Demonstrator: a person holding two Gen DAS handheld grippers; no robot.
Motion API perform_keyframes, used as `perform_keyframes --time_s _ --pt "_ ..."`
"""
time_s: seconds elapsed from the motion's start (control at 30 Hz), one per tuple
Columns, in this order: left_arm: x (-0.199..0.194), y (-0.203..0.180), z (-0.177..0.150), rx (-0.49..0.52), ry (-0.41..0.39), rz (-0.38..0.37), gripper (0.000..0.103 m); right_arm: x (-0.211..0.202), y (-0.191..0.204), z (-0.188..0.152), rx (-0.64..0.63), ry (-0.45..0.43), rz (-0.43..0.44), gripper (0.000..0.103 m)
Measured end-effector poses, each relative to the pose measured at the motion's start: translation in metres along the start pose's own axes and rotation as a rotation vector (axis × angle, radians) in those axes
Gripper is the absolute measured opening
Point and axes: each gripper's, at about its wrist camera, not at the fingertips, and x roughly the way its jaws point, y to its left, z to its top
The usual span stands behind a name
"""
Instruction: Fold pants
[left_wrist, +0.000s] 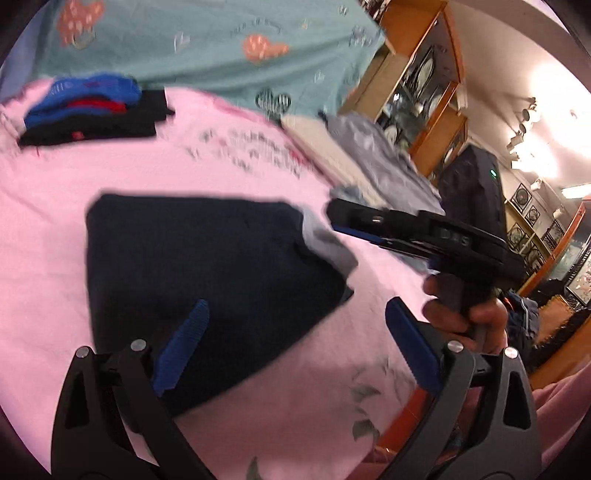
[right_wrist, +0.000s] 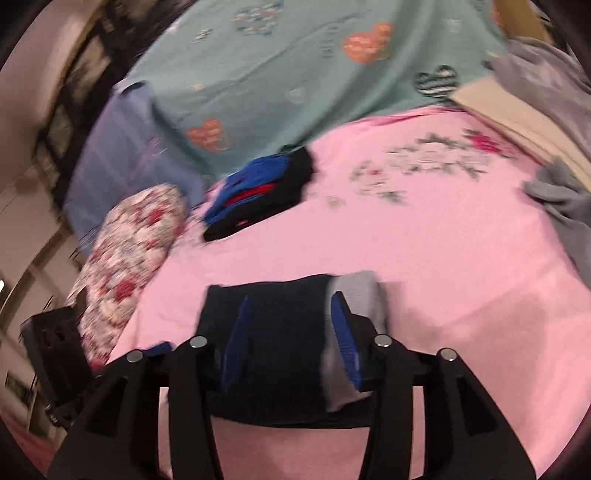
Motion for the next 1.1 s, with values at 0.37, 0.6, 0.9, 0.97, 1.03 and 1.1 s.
perform_keyframes --time_s 0.37,0.6,0.9,0.97,1.03,1.1 --pt "-0.028 0.014 -0.016 -0.083 -0.03 0.015 0.1 0.024 0.037 0.023 -0.067 0.096 0.026 0.049" --pt "-0.014 0.017 -0.029 -0.084 0.001 0.064 0.1 0.152 0.087 0.047 -0.037 0.525 0.341 0.049" --pt "-0.009 0.008 -0.041 0.004 0.017 0.122 0.1 0.236 0.059 0.054 0.099 0.691 0.278 0.031" --pt "-0.006 0.011 -0.038 -0.005 0.011 0.112 0.1 0.209 0.064 0.064 0.071 0.618 0.318 0.034" --pt "-0.006 0.012 -0.039 -0.003 0.013 0.114 0.101 0.189 0.065 0.071 0.076 0.575 0.378 0.037" --pt "-0.006 0.012 -0.039 0.005 0.016 0.12 0.101 0.186 0.066 0.071 0.088 0.566 0.425 0.041"
